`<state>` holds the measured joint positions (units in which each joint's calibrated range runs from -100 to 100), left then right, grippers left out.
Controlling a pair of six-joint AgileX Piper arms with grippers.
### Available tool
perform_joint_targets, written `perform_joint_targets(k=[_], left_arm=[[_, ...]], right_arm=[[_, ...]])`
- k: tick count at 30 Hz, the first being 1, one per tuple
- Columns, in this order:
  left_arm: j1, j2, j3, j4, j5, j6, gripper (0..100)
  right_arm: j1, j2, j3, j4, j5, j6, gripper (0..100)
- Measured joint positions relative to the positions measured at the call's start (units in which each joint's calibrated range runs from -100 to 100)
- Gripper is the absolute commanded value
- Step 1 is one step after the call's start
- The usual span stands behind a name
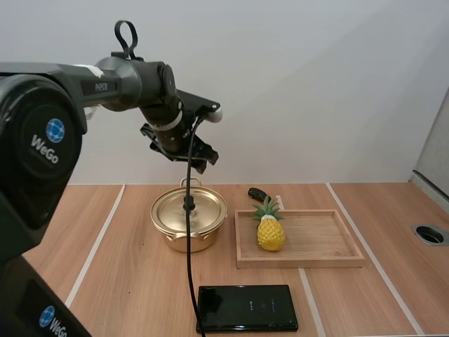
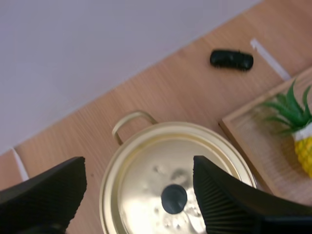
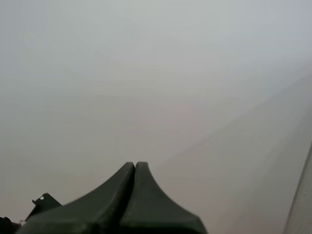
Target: Open the pot, put the grape inside, and close it
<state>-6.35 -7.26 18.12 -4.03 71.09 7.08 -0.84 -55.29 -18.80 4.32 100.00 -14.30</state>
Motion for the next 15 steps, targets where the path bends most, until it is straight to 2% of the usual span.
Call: perform_joint_targets(k=[10, 11, 13, 15], left_arm=[[0.0, -9.6, -14.8, 0.0, -0.4, -4.1, 100], [0.0, -10.7, -15.7, 0.0, -0.7, -4.4, 94], [0.0, -12.8, -16.7, 0.0, -2.1, -4.8, 64], [0.0, -15.4, -17.3, 0.1, -4.1, -5.7, 20]], right_arm=[[0.0, 0.0, 0.0, 0.0, 0.0, 0.0, 0], [0.0, 0.0, 0.0, 0.0, 0.0, 0.0, 0], [0.0, 0.0, 0.0, 0.0, 0.0, 0.0, 0], [0.0, 0.0, 0.0, -0.3, 0.0, 0.0, 0]])
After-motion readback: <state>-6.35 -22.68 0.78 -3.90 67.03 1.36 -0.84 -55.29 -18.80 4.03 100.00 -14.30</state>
